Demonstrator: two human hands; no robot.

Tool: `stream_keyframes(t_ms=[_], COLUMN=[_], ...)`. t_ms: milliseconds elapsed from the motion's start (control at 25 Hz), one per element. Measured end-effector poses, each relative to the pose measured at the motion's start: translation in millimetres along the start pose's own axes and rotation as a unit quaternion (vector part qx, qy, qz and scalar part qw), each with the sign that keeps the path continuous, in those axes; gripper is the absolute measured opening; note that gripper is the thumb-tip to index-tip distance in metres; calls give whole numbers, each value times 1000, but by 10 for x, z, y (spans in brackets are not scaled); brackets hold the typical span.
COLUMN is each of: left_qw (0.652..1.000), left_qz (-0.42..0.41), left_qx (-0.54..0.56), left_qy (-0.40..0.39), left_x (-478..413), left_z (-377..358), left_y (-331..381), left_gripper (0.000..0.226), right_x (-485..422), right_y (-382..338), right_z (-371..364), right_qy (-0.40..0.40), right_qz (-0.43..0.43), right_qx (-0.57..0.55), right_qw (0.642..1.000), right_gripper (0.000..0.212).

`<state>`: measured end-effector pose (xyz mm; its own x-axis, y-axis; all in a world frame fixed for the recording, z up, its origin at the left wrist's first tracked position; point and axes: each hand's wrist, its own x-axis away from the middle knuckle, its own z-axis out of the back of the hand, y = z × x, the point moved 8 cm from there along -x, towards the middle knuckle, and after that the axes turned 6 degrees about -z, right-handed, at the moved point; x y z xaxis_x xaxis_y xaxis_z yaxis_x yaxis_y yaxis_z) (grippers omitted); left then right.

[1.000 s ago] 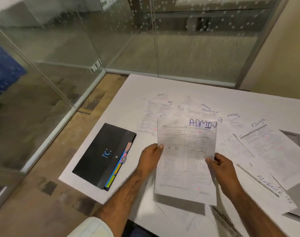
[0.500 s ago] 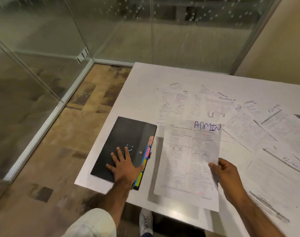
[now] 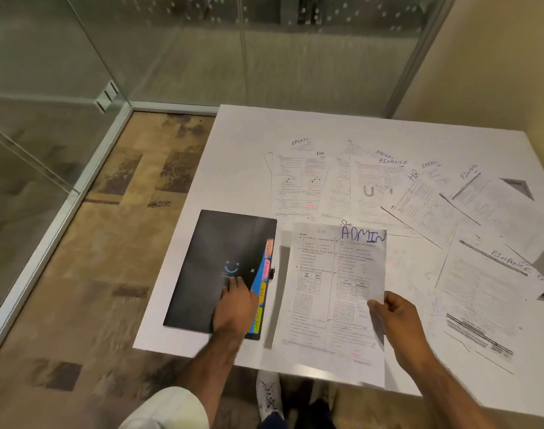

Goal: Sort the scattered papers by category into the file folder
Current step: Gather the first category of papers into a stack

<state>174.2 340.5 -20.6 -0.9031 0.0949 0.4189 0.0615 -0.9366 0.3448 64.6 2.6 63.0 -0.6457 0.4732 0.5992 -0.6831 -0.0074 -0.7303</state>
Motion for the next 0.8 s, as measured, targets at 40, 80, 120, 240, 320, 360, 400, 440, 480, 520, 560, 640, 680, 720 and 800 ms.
stream_keyframes(t_ms=[40, 80, 120, 240, 320, 360, 400, 440, 480, 520, 560, 640, 680, 720, 800], left_qw=[999, 996, 994, 996, 997, 997, 997, 997, 998, 998, 999, 999, 999, 1000, 1000], left_qz=[-9, -13, -14, 4, 10, 8, 8, 7, 4, 2, -1, -7, -11, -10, -16], left_qx=[46, 80, 96, 84, 71, 72, 75, 75, 67, 58, 47, 33, 29, 24, 2], left_qy=[18, 34, 41, 16, 0, 1, 0, 0, 3, 3, 2, -4, -6, -12, -22], left_x=[23, 44, 61, 69, 65, 68, 79, 101, 109, 122, 138, 153, 157, 163, 164], left_z=[76, 156, 221, 293, 294, 307, 319, 345, 361, 376, 398, 409, 405, 402, 396], left_y=[31, 52, 67, 32, -3, -10, -10, -2, 3, 15, 33, 72, 100, 123, 180], left_gripper=[48, 45, 42, 28, 27, 26, 26, 26, 26, 26, 28, 34, 35, 35, 36], right_x=[-12, -31, -44, -107, -139, -148, -159, -164, -165, -151, -146, -154, -149, -147, -143], right_y=[17, 28, 16, -8, -35, -64, -93, -130, -166, -219, -270, -335, -361, -383, -433], right_z=[-30, -71, -123, -338, -520, -614, -698, -781, -862, -935, -1008, -1148, -1213, -1284, -1421], right_qy=[13, 25, 33, 59, 64, 63, 61, 57, 52, 47, 45, 42, 38, 33, 21], right_qz=[-2, -3, 1, 14, 21, 22, 26, 30, 35, 40, 48, 63, 66, 67, 69], right_qx=[-9, -21, -34, -48, -41, -35, -29, -18, -5, 11, 32, 79, 96, 108, 122], right_qw=[1000, 999, 999, 997, 997, 997, 997, 998, 998, 998, 997, 994, 993, 991, 990], right_gripper=[9, 10, 10, 11, 12, 12, 12, 12, 12, 12, 13, 16, 20, 24, 23])
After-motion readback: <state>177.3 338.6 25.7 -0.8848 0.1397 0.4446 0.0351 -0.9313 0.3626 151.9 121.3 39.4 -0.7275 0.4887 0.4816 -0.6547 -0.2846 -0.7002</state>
